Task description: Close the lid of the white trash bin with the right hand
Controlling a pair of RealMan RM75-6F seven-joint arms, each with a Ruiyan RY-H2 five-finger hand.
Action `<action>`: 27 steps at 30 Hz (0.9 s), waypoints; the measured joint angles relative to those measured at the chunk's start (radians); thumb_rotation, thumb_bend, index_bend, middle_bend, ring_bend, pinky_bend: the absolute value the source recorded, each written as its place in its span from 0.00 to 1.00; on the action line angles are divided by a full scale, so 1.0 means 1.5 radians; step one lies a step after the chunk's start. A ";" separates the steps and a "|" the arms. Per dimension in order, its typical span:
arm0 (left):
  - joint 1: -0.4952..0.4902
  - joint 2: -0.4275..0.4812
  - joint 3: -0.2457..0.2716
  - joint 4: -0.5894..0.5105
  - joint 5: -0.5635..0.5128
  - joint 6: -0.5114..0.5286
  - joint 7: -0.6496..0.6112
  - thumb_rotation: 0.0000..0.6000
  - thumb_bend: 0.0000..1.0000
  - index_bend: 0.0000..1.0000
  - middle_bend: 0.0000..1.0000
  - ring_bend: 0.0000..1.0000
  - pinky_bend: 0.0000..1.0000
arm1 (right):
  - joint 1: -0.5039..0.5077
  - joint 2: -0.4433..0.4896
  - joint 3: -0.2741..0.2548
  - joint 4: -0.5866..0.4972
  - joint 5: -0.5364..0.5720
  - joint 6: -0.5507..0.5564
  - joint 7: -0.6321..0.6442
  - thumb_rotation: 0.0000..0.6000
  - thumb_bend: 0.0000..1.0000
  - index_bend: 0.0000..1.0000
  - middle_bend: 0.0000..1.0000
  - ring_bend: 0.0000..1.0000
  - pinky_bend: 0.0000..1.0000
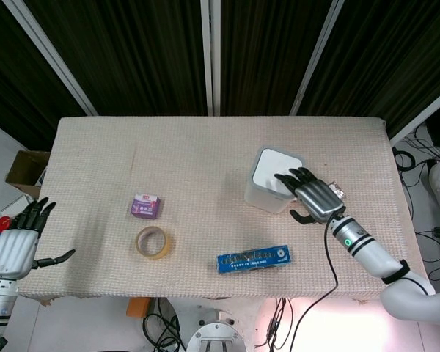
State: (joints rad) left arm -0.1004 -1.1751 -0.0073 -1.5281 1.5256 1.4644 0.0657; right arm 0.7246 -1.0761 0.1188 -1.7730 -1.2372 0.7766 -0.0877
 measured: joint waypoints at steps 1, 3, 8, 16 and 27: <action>0.000 0.000 0.000 0.000 0.000 0.000 0.000 0.44 0.03 0.07 0.04 0.04 0.21 | 0.001 -0.001 -0.001 0.000 0.002 -0.001 -0.001 1.00 0.31 0.00 0.19 0.00 0.00; 0.000 0.000 0.000 0.000 0.000 0.001 0.000 0.44 0.03 0.07 0.04 0.04 0.21 | 0.000 -0.002 0.000 -0.001 0.001 0.003 -0.001 1.00 0.31 0.00 0.18 0.00 0.00; 0.001 0.003 -0.001 -0.002 0.001 0.004 0.002 0.44 0.03 0.07 0.04 0.04 0.22 | -0.012 -0.002 0.005 -0.006 -0.031 0.049 0.008 1.00 0.30 0.00 0.12 0.00 0.00; 0.003 0.003 -0.003 0.003 0.000 0.008 -0.007 0.44 0.03 0.07 0.04 0.04 0.21 | -0.104 0.008 -0.016 -0.006 -0.125 0.238 -0.032 1.00 0.26 0.00 0.00 0.00 0.00; -0.009 -0.011 -0.008 0.038 0.009 0.001 -0.033 0.44 0.03 0.07 0.04 0.04 0.22 | -0.360 -0.084 -0.064 0.211 -0.090 0.511 -0.096 1.00 0.26 0.00 0.00 0.00 0.00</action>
State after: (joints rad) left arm -0.1141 -1.1923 -0.0189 -1.4715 1.5388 1.4655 0.0169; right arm 0.1839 -1.2024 0.0223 -1.4571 -1.3727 1.5436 -0.2314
